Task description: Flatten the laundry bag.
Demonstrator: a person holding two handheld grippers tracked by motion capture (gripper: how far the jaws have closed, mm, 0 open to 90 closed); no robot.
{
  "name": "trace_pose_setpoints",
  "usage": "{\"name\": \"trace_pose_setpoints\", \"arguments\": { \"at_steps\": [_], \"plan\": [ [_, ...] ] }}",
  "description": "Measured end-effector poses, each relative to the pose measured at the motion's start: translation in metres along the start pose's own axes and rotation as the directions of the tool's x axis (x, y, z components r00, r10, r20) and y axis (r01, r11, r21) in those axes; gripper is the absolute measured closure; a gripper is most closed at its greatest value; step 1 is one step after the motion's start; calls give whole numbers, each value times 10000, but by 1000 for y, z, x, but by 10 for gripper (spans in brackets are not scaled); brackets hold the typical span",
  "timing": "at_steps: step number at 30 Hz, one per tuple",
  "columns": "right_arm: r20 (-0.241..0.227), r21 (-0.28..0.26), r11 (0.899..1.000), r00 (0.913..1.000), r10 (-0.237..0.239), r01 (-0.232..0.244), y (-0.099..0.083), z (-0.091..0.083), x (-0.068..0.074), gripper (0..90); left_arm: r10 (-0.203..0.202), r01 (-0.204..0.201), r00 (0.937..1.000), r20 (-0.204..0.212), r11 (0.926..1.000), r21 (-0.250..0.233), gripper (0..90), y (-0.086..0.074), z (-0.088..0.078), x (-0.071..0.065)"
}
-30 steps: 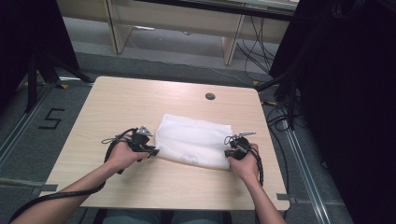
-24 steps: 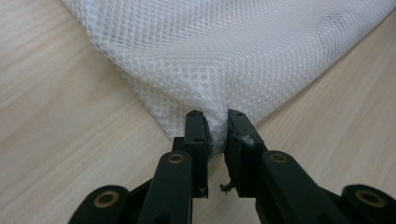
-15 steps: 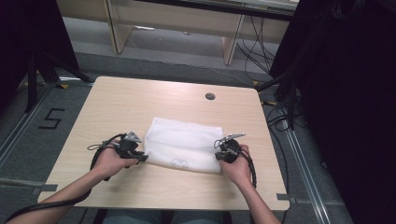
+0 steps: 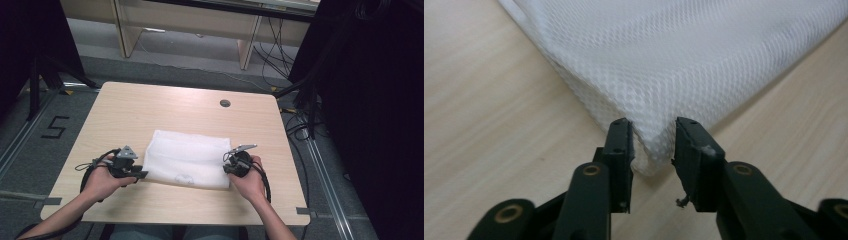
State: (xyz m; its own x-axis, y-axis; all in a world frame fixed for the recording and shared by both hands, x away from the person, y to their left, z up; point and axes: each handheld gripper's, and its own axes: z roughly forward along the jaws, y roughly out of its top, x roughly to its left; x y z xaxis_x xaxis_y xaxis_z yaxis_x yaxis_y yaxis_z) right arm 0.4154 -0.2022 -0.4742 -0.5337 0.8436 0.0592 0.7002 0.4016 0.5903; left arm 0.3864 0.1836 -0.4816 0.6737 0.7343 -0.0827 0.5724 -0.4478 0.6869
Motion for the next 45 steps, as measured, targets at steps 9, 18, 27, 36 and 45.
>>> {"name": "trace_pose_setpoints", "arguments": {
  "at_steps": [9,18,27,36,45],
  "plan": [
    [411,-513,9963,9969,-673,693,29,-10,-3,654,882,-854,9955,347,9935,-757,577,21,5,-19],
    [-105,-345,9852,9857,-1683,1679,66,26,18,531,1694,-1673,9786,1168,9855,-282,500,35,39,-39],
    [-367,551,9800,9812,-1894,1913,85,61,19,470,2027,-2016,9641,1716,9792,-237,502,42,63,-48],
    [-832,880,9689,9710,-2243,2313,89,81,23,447,2324,-2350,9578,1692,9720,-46,542,38,68,-50],
    [-567,756,9649,9672,-2475,2513,100,88,21,425,2230,-2269,9587,1766,9739,16,563,34,72,-52]
  ]
}}
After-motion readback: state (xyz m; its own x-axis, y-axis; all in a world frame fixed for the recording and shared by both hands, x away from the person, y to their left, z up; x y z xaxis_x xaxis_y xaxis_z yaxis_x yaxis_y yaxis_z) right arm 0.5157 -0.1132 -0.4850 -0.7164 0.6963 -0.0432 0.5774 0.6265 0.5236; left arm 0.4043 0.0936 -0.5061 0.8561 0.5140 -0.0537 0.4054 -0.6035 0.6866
